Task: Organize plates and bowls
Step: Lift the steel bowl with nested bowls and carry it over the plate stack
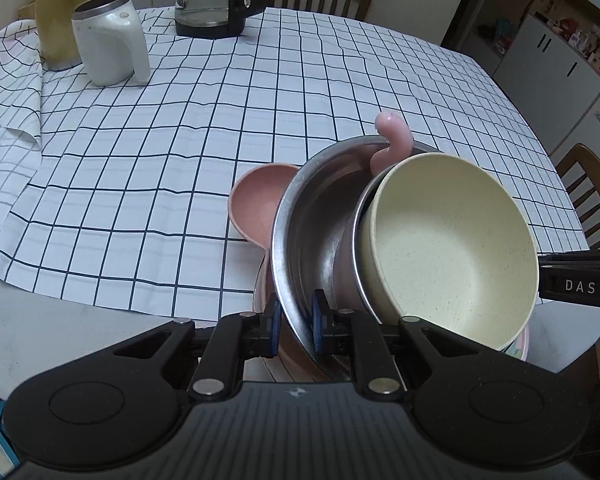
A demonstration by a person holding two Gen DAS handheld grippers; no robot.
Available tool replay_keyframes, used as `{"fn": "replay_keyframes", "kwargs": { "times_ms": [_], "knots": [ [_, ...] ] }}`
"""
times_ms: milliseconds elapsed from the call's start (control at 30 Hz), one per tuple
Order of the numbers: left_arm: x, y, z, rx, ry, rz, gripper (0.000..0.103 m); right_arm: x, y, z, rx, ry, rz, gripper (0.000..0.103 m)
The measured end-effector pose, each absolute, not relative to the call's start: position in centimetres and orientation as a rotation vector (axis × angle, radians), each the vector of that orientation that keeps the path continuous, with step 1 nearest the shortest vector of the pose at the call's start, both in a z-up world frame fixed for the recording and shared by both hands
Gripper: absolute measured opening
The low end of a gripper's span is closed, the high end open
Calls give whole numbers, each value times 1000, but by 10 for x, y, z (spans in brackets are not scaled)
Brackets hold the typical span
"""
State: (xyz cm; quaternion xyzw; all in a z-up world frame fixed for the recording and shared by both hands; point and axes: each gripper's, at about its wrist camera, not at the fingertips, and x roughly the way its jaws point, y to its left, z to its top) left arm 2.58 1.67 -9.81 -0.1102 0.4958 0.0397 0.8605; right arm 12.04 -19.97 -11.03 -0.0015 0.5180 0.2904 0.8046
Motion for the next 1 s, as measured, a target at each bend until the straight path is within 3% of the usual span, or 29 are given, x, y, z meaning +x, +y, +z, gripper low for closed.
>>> {"fn": "replay_keyframes", "kwargs": {
  "times_ms": [800, 1000],
  "knots": [
    [28, 19, -107, -214, 1049, 71, 14, 116, -192, -123, -27, 1135, 582, 16],
    [29, 21, -103, -195, 1036, 53, 14, 112, -193, -115, -29, 1101, 565, 25]
  ]
}}
